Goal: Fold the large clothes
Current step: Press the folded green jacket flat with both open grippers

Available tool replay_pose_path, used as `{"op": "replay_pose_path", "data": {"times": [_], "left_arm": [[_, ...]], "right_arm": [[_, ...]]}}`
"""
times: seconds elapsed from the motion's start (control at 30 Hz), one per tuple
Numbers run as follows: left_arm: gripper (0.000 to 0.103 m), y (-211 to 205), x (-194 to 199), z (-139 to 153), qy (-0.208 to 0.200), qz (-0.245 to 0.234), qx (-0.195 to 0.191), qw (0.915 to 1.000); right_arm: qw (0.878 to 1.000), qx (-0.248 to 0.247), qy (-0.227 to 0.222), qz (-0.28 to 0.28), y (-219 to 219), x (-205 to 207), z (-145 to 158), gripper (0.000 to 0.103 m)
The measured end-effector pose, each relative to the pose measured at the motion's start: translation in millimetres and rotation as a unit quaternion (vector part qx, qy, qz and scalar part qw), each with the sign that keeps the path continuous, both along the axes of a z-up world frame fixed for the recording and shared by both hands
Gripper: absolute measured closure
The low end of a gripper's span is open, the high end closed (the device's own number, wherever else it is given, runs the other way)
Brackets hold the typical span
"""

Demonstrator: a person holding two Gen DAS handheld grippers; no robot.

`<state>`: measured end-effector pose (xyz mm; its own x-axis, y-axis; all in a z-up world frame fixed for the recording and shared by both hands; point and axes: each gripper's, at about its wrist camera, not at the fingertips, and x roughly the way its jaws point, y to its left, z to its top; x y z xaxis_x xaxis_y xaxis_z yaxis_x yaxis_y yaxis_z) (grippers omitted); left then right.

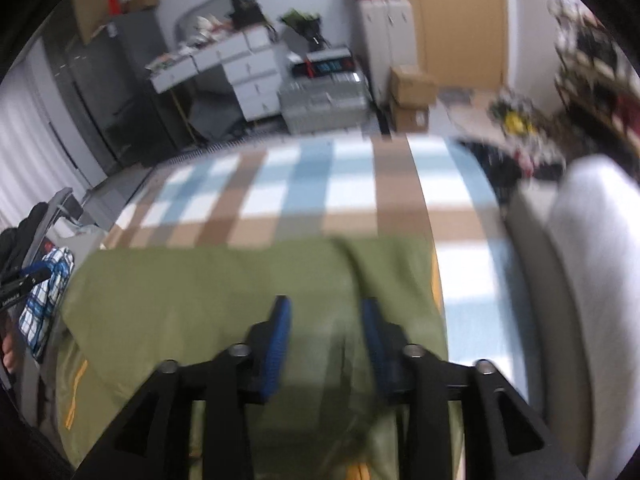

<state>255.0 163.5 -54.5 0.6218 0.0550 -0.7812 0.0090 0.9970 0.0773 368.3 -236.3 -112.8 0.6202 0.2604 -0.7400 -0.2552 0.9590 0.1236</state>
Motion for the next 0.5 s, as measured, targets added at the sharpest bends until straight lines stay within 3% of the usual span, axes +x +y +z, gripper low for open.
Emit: {"op": "replay_pose_path", "data": {"times": [0.1, 0.17, 0.23, 0.3, 0.4, 0.43, 0.5], "left_arm": [[0.055, -14.3, 29.2, -41.2, 0.059, -0.035, -0.007, 0.9976], [0.055, -11.7, 45.4, -78.4, 0.11, -0.03, -0.026, 0.9932], [0.053, -1.4, 43.2, -88.8, 0.09, -0.02, -0.059, 0.994], [0.053, 5.9, 39.3, -89.9, 0.077, -0.016, -0.085, 0.9933], [0.053, 8.3, 30.2, -91.9, 0.05, -0.02, -0.086, 0.9949], [0.053, 8.8, 27.9, -91.9, 0.043, -0.017, -0.088, 0.9951], [0.053, 11.4, 23.4, -92.7, 0.028, -0.004, -0.101, 0.9944]], "right_arm": [[0.996, -0.085, 0.004, -0.004, 17.3, 26.1, -7.0, 0.058], [0.988, -0.146, 0.057, -0.018, 17.8, 49.0, -38.9, 0.058], [0.983, -0.139, 0.117, -0.002, 11.1, 62.7, -71.8, 0.06], [0.986, -0.126, 0.107, 0.007, 7.5, 62.2, -79.9, 0.059], [0.982, -0.152, 0.111, -0.006, 16.3, 62.0, -73.4, 0.059], [0.982, -0.154, 0.106, -0.015, 22.9, 59.2, -63.8, 0.064], [0.99, -0.121, 0.075, -0.017, 37.6, 45.9, -40.1, 0.06]]}}
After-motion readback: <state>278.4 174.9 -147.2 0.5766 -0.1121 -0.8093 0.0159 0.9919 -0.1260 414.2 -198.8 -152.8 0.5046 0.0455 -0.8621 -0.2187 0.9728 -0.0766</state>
